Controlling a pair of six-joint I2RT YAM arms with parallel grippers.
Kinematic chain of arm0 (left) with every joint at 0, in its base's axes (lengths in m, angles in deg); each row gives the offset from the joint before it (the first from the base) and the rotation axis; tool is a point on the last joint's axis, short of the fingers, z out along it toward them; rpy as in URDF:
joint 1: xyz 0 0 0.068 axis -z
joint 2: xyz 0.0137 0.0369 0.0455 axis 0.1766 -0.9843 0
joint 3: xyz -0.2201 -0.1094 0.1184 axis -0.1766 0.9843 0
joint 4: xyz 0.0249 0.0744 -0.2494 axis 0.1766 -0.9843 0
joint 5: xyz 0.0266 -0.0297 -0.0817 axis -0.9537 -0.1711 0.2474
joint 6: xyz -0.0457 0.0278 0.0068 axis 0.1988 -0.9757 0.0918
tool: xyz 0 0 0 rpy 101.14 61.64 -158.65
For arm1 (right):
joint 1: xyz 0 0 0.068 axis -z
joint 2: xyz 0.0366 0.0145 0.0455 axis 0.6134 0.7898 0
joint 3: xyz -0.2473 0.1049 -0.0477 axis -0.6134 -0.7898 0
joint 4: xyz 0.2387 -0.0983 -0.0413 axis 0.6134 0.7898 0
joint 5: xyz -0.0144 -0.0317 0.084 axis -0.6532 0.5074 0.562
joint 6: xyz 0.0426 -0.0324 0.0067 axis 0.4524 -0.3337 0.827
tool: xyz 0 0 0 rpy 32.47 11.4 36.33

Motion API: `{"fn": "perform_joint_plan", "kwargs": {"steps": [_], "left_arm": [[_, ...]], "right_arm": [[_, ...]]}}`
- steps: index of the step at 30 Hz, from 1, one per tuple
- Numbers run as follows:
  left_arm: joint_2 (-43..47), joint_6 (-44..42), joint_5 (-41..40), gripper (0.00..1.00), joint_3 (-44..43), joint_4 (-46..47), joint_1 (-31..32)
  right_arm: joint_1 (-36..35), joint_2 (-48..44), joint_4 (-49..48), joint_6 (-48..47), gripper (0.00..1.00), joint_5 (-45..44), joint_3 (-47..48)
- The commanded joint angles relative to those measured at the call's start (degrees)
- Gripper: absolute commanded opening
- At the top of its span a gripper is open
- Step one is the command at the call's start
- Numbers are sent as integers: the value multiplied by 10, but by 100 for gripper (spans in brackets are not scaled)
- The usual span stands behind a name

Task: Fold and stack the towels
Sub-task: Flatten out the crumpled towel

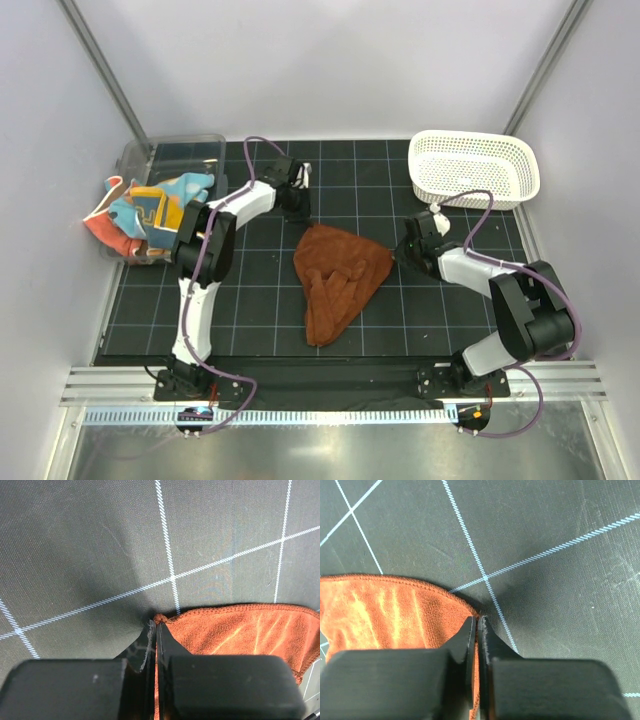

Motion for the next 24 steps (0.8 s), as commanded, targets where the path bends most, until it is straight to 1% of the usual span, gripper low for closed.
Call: {"fn": "perform_joint_plan", "kwargs": {"steps": [1, 3, 4, 7, 8, 9, 10, 11, 12, 14, 16, 17, 18, 20, 21, 23, 24], "left_arm": [[-2, 6, 13, 0, -18, -29, 2], [13, 16, 22, 0, -31, -30, 0], [36, 26, 26, 0, -35, -34, -1], [78, 45, 29, 0, -52, -43, -5], [109, 50, 31, 0, -57, -48, -10], [129, 56, 33, 0, -61, -49, -12], [149, 61, 40, 0, -65, -49, -13], [191, 68, 42, 0, -68, -49, -13], [213, 71, 42, 0, -69, -46, -14], [258, 83, 44, 0, -67, -36, -14], [327, 91, 44, 0, -64, -30, -14], [348, 94, 36, 0, -57, -28, -14], [392, 103, 30, 0, -56, -32, -14], [427, 111, 10, 0, -55, -48, -14], [447, 118, 6, 0, -54, -57, -13], [494, 129, 15, 0, -43, -56, -13], [508, 142, 35, 0, -29, -48, -13]], "right_arm": [[0, -2, -25, -28, 1, 1, 19], [0, -16, -5, -45, 1, -11, 39], [0, -25, 7, -63, 1, -17, 48], [0, -86, 67, -115, 1, -36, 97], [0, -102, 96, -129, 1, -43, 112], [0, -139, 108, -143, 1, -42, 143], [-1, -156, 118, -159, 1, -40, 159], [-1, -170, 133, -187, 1, -35, 174], [-1, -202, 136, -201, 1, -20, 206], [-2, -229, 145, -237, 1, 5, 235], [-1, -264, 145, -253, 1, 51, 276], [-1, -275, 141, -261, 1, 63, 288], [-2, -284, 137, -268, 1, 71, 307], [-1, -311, 136, -269, 1, 71, 326], [-1, -319, 139, -268, 1, 91, 347], [-1, -339, 150, -265, 1, 118, 364], [-1, -346, 152, -261, 1, 137, 377]]}}
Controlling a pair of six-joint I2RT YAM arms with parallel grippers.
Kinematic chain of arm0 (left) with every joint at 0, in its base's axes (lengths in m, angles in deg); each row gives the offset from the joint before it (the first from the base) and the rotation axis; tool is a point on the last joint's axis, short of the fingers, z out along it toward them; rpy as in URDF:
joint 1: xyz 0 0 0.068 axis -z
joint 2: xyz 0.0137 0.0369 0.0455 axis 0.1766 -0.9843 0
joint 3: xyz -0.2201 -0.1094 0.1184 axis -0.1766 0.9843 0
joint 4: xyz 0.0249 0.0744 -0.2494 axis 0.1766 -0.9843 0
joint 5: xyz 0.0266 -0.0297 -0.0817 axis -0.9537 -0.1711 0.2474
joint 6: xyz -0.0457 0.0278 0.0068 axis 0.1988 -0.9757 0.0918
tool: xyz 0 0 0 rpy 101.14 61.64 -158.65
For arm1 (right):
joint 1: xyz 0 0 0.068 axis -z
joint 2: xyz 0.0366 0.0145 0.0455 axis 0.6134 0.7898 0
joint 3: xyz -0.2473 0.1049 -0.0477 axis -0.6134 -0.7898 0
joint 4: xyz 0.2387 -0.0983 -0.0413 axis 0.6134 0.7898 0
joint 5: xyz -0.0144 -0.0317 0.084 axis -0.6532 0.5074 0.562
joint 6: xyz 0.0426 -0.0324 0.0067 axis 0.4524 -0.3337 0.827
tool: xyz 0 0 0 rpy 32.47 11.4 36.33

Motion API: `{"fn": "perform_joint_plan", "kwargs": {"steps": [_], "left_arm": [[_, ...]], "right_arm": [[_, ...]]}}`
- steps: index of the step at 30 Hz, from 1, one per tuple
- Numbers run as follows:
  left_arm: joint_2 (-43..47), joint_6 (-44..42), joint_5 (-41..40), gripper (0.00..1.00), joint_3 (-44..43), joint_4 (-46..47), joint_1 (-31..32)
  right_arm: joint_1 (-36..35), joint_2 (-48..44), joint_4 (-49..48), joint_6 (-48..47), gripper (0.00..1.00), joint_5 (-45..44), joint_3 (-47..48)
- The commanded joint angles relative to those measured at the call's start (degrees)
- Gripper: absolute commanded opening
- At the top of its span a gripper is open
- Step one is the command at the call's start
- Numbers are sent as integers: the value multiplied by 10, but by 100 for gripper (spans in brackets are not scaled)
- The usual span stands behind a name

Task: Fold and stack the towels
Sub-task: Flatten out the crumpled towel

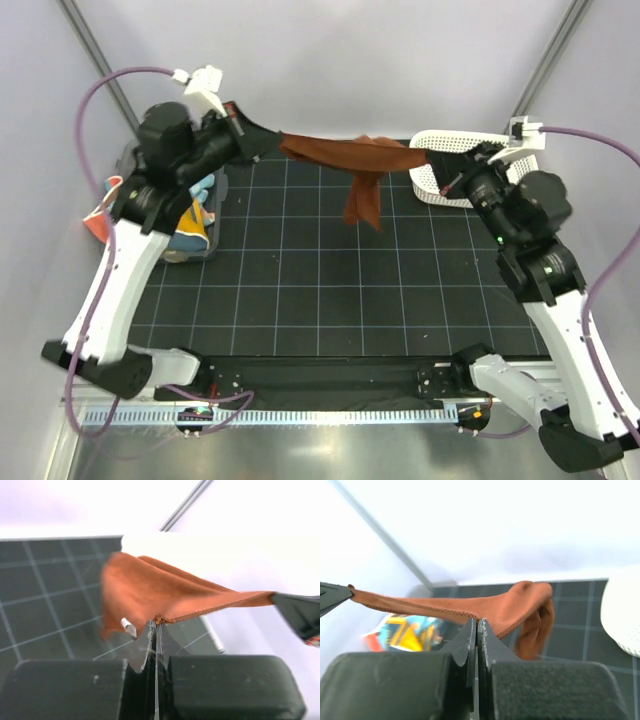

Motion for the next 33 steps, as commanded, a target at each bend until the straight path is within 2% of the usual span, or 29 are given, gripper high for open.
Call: {"fn": "perform_joint_plan", "kwargs": {"steps": [1, 4, 9, 13, 20, 26, 29, 33], "left_arm": [[48, 44, 26, 0, 30, -8, -2], [94, 72, 67, 0, 59, 6, 2], [140, 95, 75, 0, 80, 6, 11], [149, 110, 91, 0, 75, 6, 14], [174, 140, 104, 0, 44, 3, 14], [184, 178, 117, 0, -19, 6, 14], [200, 228, 141, 0, -7, 45, 14], [225, 252, 138, 0, 19, 63, 14]], "right_arm": [[-1, -20, 24, -14, 1, 107, 39], [-1, -58, 24, 9, 1, 167, 38], [-1, -124, 30, 28, 1, 166, 31], [-1, -125, 32, 39, 1, 176, 49], [-1, -124, 33, 69, 1, 201, 103], [0, -124, 15, 116, 1, 226, 165], [-1, -144, -30, 177, 1, 254, 145], [2, -173, -57, 218, 1, 245, 97]]}}
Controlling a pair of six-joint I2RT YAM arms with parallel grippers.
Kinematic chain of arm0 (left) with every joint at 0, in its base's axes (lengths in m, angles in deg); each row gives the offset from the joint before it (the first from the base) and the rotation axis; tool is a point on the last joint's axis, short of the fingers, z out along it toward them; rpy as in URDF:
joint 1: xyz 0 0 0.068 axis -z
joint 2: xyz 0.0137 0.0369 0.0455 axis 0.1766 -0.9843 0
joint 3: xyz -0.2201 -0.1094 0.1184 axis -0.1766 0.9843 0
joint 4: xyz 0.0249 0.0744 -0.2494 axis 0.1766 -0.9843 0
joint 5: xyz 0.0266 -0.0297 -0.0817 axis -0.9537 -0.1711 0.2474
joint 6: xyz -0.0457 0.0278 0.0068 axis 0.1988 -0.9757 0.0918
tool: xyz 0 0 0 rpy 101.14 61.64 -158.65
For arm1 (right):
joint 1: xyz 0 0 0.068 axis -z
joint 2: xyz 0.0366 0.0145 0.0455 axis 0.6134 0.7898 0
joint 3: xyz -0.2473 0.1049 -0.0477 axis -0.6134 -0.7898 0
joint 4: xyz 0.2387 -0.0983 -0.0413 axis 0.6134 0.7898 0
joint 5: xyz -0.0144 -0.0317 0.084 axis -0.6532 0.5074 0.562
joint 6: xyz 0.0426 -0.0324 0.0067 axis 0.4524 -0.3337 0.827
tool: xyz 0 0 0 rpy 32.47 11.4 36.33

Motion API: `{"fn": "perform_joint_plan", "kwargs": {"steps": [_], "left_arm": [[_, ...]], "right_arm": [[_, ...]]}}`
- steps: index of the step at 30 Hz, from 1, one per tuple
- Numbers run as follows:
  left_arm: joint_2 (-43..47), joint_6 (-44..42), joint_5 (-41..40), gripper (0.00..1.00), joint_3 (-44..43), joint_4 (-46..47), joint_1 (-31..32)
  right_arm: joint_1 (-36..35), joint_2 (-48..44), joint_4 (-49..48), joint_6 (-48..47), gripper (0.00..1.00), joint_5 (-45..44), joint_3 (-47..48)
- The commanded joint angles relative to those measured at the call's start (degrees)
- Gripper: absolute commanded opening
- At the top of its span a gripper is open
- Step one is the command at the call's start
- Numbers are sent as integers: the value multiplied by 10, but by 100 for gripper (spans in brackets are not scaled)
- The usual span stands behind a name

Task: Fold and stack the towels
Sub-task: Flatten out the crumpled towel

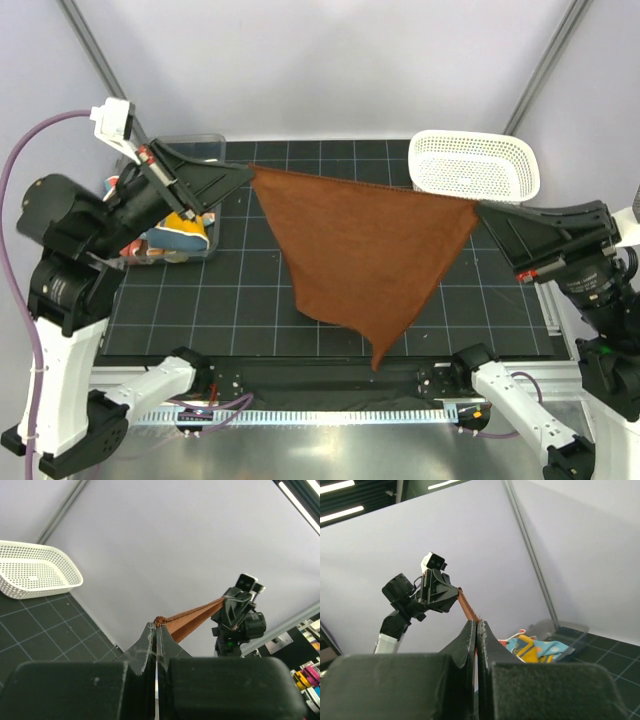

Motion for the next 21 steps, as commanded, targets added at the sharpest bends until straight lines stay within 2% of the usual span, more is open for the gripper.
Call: {"fn": "perform_joint_plan", "kwargs": {"steps": [1, 7, 10, 12, 14, 18, 21], "left_arm": [[19, 38, 11, 0, 13, 39, 1], [1, 7, -35, 0, 49, 24, 0], [-53, -62, -114, 0, 29, -21, 0], [-92, -99, -196, 0, -17, -55, -1], [-157, -135, -224, 0, -36, -53, -13], [-269, -160, -249, 0, -77, -7, -48], [-357, -161, -222, 0, -106, 59, -87]], "right_arm": [[2, -23, -52, 59, 1, 3, -37], [2, 23, -34, 11, 1, -50, -70], [3, 69, -34, -54, 1, -103, -66], [3, 141, -21, -98, 1, -134, -38], [3, 229, -16, -151, 1, -164, -14], [10, 371, -51, -220, 1, -172, 61], [34, 478, -73, -250, 1, -162, 123]]}}
